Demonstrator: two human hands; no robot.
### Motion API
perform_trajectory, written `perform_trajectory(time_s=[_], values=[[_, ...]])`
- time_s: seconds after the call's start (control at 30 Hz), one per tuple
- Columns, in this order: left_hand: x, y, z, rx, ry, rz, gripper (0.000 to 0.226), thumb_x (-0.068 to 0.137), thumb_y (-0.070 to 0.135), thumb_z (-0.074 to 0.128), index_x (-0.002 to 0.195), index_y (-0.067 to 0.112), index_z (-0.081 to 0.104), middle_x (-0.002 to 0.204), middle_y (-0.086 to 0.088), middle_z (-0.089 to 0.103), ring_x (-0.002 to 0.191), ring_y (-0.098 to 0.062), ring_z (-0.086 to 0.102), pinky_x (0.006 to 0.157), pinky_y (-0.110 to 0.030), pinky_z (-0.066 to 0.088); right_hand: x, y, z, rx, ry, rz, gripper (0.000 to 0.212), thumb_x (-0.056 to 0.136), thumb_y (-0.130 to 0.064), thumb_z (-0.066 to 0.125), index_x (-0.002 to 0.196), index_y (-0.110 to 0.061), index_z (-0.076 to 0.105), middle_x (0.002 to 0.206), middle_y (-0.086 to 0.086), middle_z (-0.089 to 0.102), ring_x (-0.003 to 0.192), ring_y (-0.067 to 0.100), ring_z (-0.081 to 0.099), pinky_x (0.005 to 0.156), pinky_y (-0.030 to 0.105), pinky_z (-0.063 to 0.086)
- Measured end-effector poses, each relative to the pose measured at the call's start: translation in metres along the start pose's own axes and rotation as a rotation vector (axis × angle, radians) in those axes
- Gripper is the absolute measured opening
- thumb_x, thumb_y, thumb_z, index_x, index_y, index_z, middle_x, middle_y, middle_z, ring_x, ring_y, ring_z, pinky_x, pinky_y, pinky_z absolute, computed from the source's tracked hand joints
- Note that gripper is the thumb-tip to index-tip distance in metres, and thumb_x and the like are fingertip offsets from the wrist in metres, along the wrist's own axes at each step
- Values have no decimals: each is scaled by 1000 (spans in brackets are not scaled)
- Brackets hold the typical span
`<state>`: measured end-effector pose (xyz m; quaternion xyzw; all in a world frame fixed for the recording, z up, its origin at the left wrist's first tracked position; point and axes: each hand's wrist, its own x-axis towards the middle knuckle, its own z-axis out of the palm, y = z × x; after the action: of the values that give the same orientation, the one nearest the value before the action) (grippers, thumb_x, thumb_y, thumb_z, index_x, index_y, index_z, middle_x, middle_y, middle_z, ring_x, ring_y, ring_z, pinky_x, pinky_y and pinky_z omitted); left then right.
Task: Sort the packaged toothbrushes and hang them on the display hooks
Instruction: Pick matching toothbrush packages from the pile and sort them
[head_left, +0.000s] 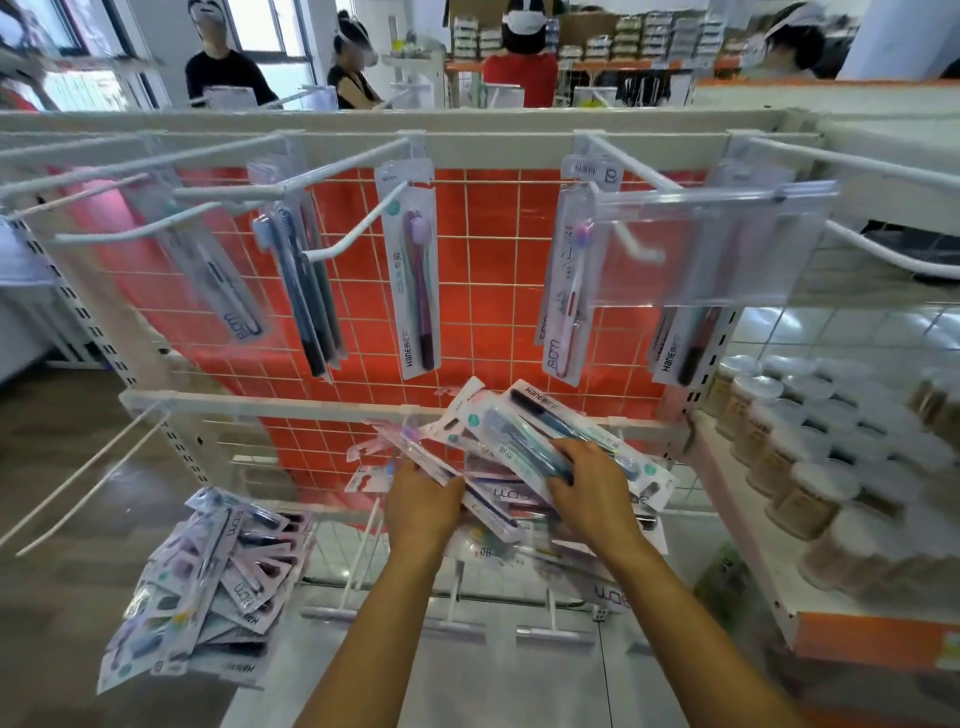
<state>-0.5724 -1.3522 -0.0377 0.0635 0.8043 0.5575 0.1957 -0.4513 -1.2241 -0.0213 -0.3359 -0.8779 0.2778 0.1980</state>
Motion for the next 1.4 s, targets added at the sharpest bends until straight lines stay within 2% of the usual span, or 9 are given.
perform_trajectory(time_s=[0.1, 0.27, 0.37, 0.5, 0.73, 0.93, 1.13, 1.3, 1.4], values=[[-13, 7, -4, -83, -12, -7, 21, 74, 17, 73, 81, 24, 55, 88, -6, 72, 80, -32, 71, 77, -50, 58, -3, -1, -2, 17, 21, -20, 37, 80, -1, 59, 115, -11, 61, 110, 7, 63, 102, 24, 57, 85, 29, 43], [-6, -10, 0, -85, -28, 2, 28, 60, 23, 65, 81, 40, 62, 85, -5, 73, 80, -31, 71, 73, -53, 58, -8, 1, -4, 38, 33, -19, 34, 78, 1, 58, 109, -11, 62, 102, 5, 66, 96, 23, 59, 77, 25, 42], [-13, -5, -3, -56, -13, 13, 19, 68, 19, 65, 84, 27, 59, 90, -5, 72, 83, -31, 70, 75, -52, 58, -11, 1, -8, 20, 36, -14, 36, 79, 0, 58, 112, -13, 62, 106, 4, 65, 99, 22, 59, 81, 30, 47], [-16, -4, -3, 29, -4, 48, 29, 68, 25, 60, 98, 26, 61, 90, -2, 72, 83, -28, 69, 75, -50, 57, -13, -2, -17, 48, 59, -26, 37, 79, 1, 57, 112, -15, 63, 105, 2, 65, 95, 20, 58, 78, 28, 46], [-25, 7, -8, 103, 17, 50, 29, 85, 17, 61, 113, 14, 54, 104, -8, 69, 94, -32, 65, 83, -45, 54, -7, 3, -40, 116, 68, 30, 31, 80, -1, 60, 106, -17, 63, 94, 0, 65, 80, 17, 58, 65, 25, 40], [-23, 13, -12, 114, 31, 82, 40, 89, 19, 61, 126, 20, 48, 112, -7, 66, 95, -34, 65, 81, -51, 56, -8, 1, -39, 143, 32, 50, 31, 78, -1, 60, 105, -18, 63, 94, -1, 65, 84, 17, 59, 66, 26, 43], [-20, 17, -16, 100, 59, 70, 33, 89, 23, 60, 119, 19, 48, 110, -6, 67, 99, -32, 63, 86, -51, 53, -6, -7, -43, 167, 13, 43, 31, 81, -2, 60, 108, -18, 62, 88, -6, 60, 80, 14, 56, 64, 24, 40], [-22, 22, -15, 101, 39, 84, 37, 91, 20, 58, 126, 18, 47, 113, -6, 67, 98, -30, 64, 83, -43, 53, -4, -10, -46, 171, 9, 49, 33, 82, -2, 61, 112, -15, 62, 88, -8, 59, 77, 13, 55, 64, 23, 41], [-22, 21, -14, 134, 30, 98, 42, 92, 17, 57, 132, 18, 45, 116, -6, 66, 100, -31, 64, 83, -44, 54, -4, -10, -45, 162, 1, 41, 34, 81, -2, 62, 112, -16, 62, 90, -8, 59, 79, 12, 55, 59, 15, 38]])
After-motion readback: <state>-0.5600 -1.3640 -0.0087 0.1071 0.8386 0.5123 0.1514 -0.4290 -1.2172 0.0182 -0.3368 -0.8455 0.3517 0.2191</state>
